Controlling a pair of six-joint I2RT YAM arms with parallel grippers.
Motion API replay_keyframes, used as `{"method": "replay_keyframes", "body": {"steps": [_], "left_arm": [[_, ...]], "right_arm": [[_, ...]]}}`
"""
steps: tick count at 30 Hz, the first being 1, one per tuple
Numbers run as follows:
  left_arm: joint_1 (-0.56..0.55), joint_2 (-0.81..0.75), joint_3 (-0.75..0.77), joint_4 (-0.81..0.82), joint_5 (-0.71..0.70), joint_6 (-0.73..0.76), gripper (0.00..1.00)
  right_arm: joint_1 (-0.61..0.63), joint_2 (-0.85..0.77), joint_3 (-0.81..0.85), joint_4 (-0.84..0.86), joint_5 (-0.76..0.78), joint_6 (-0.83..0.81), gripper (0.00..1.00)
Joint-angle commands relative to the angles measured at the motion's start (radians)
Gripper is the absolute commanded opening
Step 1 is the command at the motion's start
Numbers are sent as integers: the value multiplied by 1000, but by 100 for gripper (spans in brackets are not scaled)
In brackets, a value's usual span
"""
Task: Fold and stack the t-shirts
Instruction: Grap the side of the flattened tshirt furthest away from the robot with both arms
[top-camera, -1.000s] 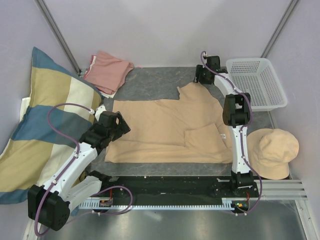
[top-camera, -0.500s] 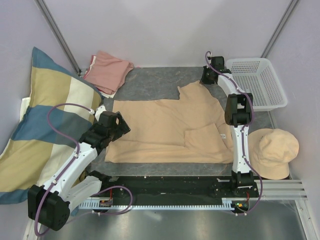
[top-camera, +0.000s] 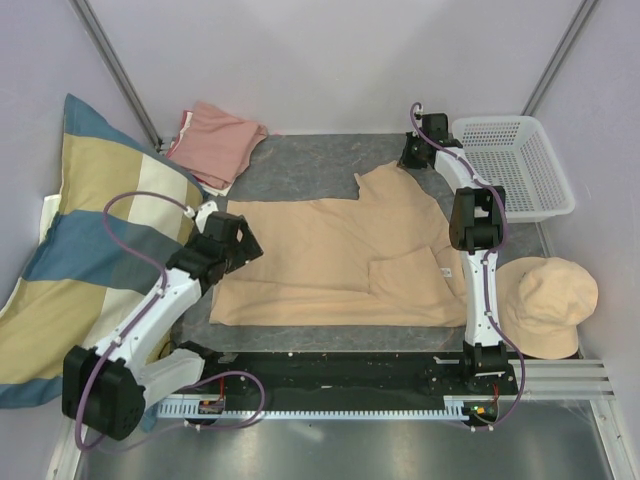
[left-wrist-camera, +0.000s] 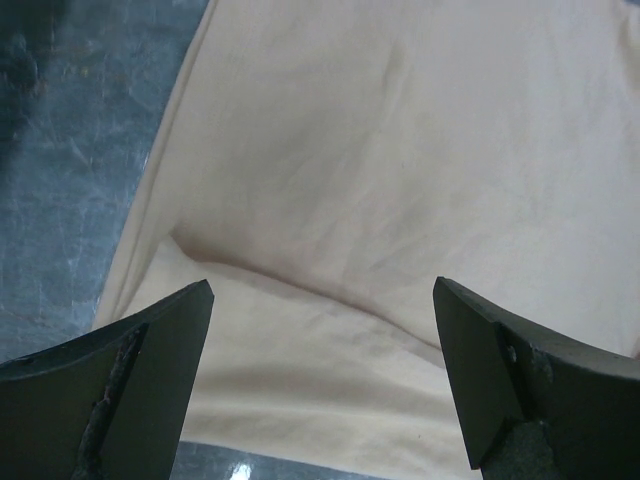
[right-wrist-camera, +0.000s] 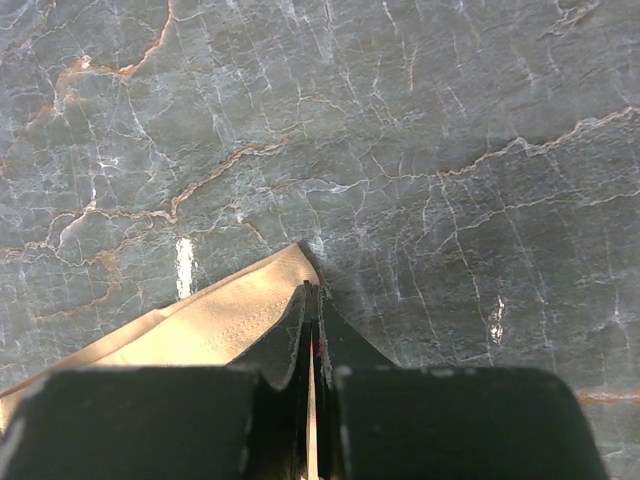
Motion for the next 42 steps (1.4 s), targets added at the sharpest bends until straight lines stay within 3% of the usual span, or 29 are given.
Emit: {"method": "replay_keyframes", "body": {"steps": [1, 6, 10, 23, 31, 42], "left_arm": [[34, 156, 194, 138, -69, 164, 100], [93, 491, 483, 191, -63, 305, 100], [138, 655, 588, 217, -78, 385, 100], [257, 817, 572, 367, 29, 439, 96], [272, 909, 620, 375, 77, 437, 82], [310, 989, 727, 291, 80, 437, 71]], "right_arm": [[8, -34, -43, -8, -29, 7, 0], [10, -57, -79, 10, -40, 14, 0], [10, -63, -97, 24, -52, 25, 0], [8, -82, -135, 33, -64, 20, 0], [8, -85, -154, 38, -60, 14, 0], [8, -88, -163, 36, -61, 8, 0]]}}
